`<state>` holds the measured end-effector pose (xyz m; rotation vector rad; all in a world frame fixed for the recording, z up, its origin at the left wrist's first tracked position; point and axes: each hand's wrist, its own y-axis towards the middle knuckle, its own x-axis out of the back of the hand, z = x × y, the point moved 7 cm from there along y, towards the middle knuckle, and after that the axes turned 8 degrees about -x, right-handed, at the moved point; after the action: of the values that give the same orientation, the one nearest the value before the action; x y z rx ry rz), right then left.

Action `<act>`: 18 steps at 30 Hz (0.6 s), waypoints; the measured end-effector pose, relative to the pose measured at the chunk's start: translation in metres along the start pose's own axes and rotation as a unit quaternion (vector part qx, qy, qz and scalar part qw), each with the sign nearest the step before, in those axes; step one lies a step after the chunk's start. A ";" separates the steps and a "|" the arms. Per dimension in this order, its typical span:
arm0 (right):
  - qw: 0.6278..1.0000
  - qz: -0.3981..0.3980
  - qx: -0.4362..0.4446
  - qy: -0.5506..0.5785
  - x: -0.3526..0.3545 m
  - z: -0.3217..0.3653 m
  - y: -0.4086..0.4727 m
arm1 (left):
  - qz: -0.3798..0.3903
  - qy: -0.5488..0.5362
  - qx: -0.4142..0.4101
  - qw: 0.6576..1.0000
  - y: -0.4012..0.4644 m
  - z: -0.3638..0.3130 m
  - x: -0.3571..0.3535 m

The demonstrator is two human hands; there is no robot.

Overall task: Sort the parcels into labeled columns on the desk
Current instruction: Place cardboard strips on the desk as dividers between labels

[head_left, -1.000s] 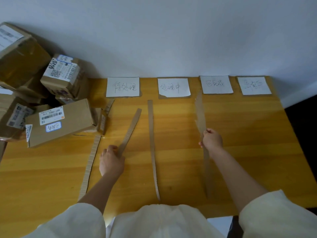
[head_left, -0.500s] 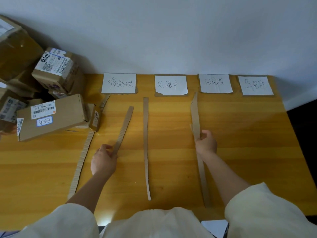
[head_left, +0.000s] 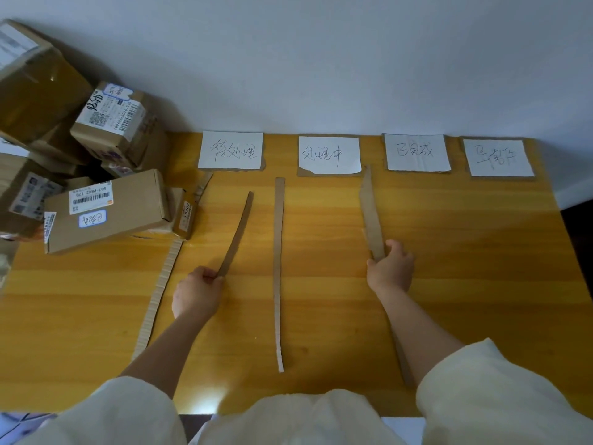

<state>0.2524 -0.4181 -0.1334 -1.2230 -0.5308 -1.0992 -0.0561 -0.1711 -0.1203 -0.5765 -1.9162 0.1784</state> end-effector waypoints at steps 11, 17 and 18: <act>0.999 -0.009 0.004 -0.035 0.006 -0.003 0.000 | -0.067 -0.112 -0.019 0.991 0.002 -0.046 0.023; 0.999 -0.029 0.008 -0.044 0.016 0.003 -0.005 | -0.037 -0.189 -0.047 0.980 0.004 -0.084 0.018; 0.999 -0.026 0.024 -0.025 0.016 0.008 -0.006 | -0.027 -0.206 -0.048 0.977 0.004 -0.089 0.015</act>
<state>0.2556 -0.4167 -0.1145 -1.2030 -0.6272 -1.0953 0.0209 -0.1724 -0.0723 -0.5842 -2.3512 0.1821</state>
